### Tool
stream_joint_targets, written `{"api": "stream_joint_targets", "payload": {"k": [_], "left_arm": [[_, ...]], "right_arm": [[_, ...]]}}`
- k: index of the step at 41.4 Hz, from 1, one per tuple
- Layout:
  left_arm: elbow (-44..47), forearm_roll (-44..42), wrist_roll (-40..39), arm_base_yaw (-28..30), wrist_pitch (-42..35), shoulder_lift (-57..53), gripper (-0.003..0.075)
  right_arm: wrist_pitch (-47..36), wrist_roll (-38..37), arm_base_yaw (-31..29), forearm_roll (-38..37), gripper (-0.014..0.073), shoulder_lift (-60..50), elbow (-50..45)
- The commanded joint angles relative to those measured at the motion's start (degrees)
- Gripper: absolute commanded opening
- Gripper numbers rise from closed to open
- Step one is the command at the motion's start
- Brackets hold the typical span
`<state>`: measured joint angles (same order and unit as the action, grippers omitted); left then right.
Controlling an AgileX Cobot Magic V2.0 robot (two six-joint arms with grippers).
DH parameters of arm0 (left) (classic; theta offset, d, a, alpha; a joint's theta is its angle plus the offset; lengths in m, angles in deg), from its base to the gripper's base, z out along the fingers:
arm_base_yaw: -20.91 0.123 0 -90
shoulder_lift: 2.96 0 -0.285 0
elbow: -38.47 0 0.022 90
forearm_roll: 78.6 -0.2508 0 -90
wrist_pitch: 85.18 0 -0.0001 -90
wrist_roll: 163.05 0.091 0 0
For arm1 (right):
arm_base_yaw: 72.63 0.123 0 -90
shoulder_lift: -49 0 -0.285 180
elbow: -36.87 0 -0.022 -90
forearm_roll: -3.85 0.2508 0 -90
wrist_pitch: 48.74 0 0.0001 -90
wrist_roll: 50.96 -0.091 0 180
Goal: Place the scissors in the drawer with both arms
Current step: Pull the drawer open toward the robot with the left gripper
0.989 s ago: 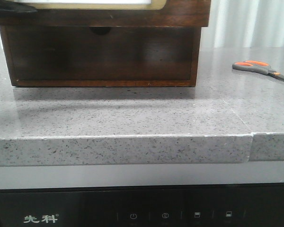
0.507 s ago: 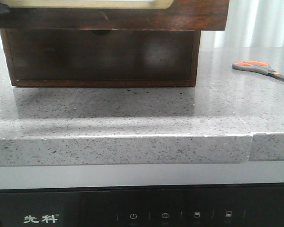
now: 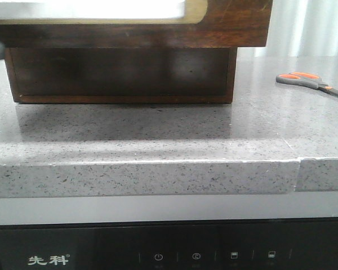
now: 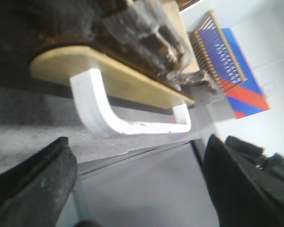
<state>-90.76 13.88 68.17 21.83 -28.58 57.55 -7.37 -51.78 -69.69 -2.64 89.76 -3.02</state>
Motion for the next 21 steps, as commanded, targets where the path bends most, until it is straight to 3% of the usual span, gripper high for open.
{"api": "stream_joint_targets", "payload": {"k": [1,8,13,21], "left_arm": [[-1.70,-0.76,-2.64,-0.43,-0.50,-3.70,0.0547],[-1.70,-13.48,-12.01,-0.43,-5.71,-12.10,0.0547],[-4.44,-29.40,-22.76,-0.43,-6.63,-16.92,0.0547],[-15.81,-61.01,-36.30,-0.43,0.81,-20.01,0.0547]], "right_arm": [[-3.87,0.22,-0.16,-0.83,0.0602,0.55,1.49],[-3.87,0.22,-0.16,-0.83,0.0602,0.55,1.49],[-3.87,0.22,-0.16,-0.83,0.0602,0.55,1.49],[-3.87,0.22,-0.16,-0.83,0.0602,0.55,1.49]]}}
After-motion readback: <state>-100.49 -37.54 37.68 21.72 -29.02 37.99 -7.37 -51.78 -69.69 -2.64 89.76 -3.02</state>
